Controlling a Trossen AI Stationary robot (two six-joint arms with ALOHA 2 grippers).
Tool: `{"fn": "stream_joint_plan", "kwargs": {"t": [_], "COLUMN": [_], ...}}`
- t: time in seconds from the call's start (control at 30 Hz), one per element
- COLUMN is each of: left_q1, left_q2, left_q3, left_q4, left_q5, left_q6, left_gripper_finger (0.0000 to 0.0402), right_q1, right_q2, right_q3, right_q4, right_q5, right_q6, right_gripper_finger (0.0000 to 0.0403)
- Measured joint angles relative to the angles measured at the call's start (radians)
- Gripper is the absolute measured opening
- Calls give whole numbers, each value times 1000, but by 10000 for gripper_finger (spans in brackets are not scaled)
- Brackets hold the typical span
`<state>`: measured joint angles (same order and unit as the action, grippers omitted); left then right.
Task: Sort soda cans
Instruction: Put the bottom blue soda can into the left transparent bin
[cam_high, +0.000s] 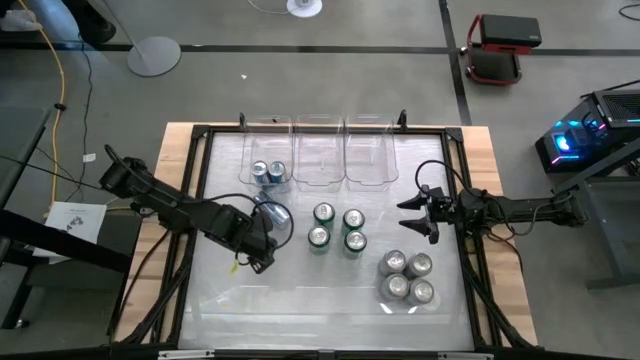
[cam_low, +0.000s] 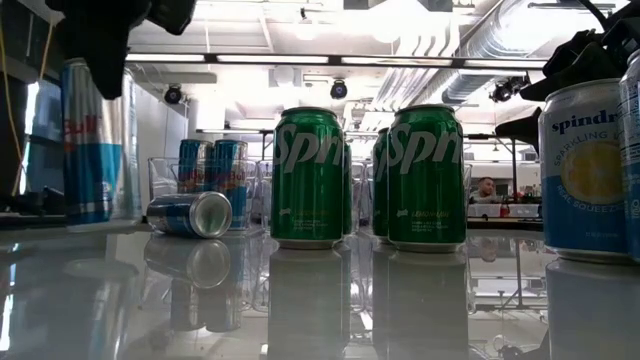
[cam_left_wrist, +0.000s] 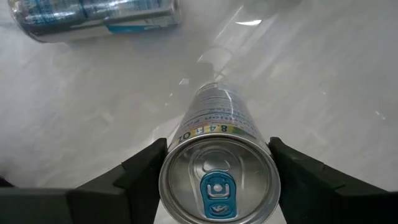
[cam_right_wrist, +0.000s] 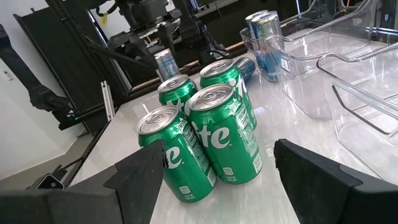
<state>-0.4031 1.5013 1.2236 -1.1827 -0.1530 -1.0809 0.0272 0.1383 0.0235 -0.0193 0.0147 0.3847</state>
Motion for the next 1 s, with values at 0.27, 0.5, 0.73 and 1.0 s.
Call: {"fn": "stream_joint_plan", "kwargs": {"t": [0.27,0.5,0.73,1.0], "left_q1": [44,51,-12,-78], "left_q2": [0,0,-3,-2], "left_q3": [2,24,89,68], "left_q4": [1,-33,-103,-104], "left_q5": [13,39,20,-49], "left_q6": [51,166,495,927], "left_gripper_finger": [304,315,315,315], "right_q1": [0,0,0,0], "right_q2": [0,0,0,0], "right_q3": [0,0,0,0], "right_q4": [0,0,0,0], "right_q5": [0,0,0,0], "right_q6": [0,0,0,0], "right_gripper_finger": [291,291,291,291]}}
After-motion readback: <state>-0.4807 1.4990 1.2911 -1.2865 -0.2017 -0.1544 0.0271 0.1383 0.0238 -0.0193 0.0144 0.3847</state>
